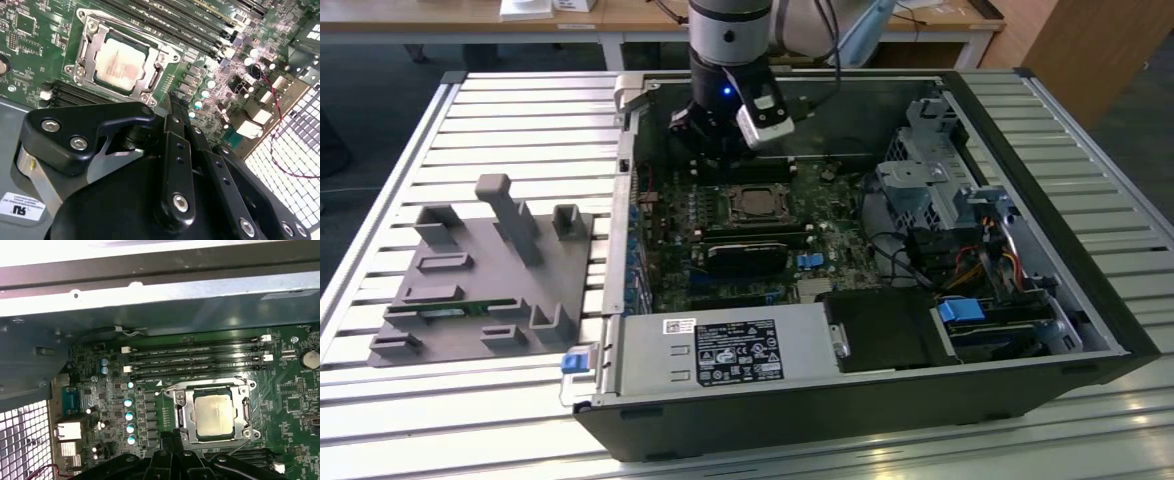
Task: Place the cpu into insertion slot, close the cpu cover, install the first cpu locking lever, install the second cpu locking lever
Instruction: 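Install the first cpu locking lever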
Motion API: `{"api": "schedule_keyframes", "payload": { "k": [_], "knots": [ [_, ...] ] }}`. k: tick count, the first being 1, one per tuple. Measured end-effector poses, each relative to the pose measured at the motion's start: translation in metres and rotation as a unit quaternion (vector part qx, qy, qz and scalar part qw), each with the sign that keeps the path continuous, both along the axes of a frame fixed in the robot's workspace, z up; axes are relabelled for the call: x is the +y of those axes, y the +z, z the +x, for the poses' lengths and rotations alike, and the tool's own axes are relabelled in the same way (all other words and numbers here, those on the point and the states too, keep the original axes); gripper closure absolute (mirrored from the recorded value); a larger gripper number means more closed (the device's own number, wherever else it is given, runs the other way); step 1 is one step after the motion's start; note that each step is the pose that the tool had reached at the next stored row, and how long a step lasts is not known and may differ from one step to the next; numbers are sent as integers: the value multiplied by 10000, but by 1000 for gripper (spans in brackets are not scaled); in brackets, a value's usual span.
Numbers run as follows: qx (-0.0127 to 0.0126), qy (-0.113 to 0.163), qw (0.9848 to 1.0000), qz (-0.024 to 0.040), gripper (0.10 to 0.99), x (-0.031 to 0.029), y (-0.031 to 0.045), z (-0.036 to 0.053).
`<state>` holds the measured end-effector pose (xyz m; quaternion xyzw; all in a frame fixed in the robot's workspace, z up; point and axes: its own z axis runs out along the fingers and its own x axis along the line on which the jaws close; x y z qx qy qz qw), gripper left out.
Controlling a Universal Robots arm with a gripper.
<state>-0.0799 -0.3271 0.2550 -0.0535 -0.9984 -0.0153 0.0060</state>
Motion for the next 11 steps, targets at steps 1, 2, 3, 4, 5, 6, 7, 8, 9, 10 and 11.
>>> {"api": "schedule_keyframes", "payload": {
  "k": [1, 2, 3, 4, 5, 6, 7, 8, 9, 10, 11],
  "knots": [
    [-10, 1, 10000, 2, 980, 0, 3, -8],
    [-20, 1, 10000, 4, 980, 1, 5, -18],
    [-27, 1, 10000, 6, 980, 1, 5, -28],
    [-30, 1, 10000, 7, 980, 2, 5, -37],
    [-30, 1, 10000, 9, 980, 3, 5, -45],
    [-31, 2, 10000, 9, 980, 4, 5, -51],
    [-30, 2, 10000, 9, 980, 6, 6, -57],
    [-30, 1, 10000, 9, 980, 9, 6, -62],
    [-30, 2, 10000, 10, 980, 13, 5, -67],
    [-30, 2, 10000, 10, 980, 18, 5, -72],
    [-30, 2, 10000, 10, 980, 24, 5, -78]
  ]
}}
